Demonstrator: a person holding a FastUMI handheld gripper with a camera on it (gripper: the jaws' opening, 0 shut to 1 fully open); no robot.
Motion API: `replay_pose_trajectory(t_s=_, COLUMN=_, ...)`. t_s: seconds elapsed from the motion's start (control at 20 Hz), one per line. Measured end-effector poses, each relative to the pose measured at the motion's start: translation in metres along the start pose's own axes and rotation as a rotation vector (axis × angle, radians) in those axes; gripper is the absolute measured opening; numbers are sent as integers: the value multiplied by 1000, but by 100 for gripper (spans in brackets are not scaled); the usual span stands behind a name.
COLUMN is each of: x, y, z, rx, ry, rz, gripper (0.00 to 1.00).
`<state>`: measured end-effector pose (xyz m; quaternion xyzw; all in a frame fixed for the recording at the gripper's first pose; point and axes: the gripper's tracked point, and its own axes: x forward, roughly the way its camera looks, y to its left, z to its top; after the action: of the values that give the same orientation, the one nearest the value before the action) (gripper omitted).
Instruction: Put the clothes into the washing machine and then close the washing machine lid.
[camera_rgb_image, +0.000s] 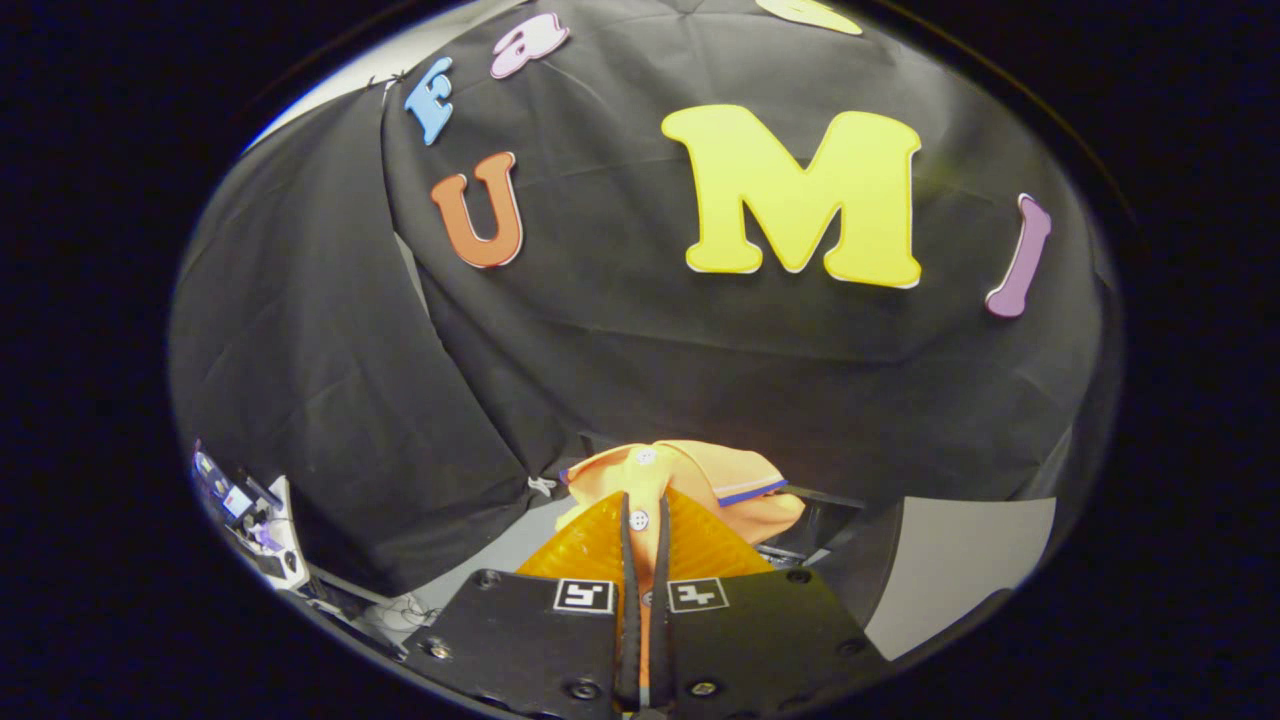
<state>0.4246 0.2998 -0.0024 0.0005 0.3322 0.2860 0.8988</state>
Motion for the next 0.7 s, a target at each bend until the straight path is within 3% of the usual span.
replay_pose_trajectory(t_s=0.7, x=62, y=-11, z=-68, rx=39, ry=91, rz=11, gripper=7)
